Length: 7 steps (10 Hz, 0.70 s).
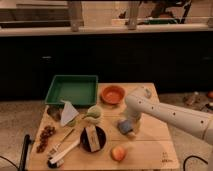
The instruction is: Wipe table surface with sponge
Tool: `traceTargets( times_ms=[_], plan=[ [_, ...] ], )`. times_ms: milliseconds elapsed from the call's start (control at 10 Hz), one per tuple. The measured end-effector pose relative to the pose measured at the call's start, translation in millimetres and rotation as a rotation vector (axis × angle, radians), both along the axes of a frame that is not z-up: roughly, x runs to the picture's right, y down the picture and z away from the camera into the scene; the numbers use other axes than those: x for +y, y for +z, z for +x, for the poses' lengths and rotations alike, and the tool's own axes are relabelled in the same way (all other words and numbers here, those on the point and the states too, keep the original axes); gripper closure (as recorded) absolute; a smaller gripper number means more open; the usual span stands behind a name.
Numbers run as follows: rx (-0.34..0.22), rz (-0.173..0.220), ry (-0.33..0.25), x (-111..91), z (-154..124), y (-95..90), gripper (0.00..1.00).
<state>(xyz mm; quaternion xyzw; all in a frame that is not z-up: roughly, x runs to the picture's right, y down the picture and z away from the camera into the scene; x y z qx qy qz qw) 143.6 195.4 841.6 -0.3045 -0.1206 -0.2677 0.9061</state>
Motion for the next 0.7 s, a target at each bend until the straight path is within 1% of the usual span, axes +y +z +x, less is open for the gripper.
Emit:
traceTargets(
  times_ms=[300, 400, 500, 700],
  plan=[
    [0.006, -0.019, 0.041, 4.6, 1.7, 5.3, 0.2],
    [0.009, -0.027, 0.053, 6.0, 3.4, 7.2, 0.22],
    [0.012, -0.033, 0.06, 7.2, 5.3, 8.2, 0.29],
    [0.014, -0.042, 0.066, 9.6, 9.5, 11.8, 0.49]
  ],
)
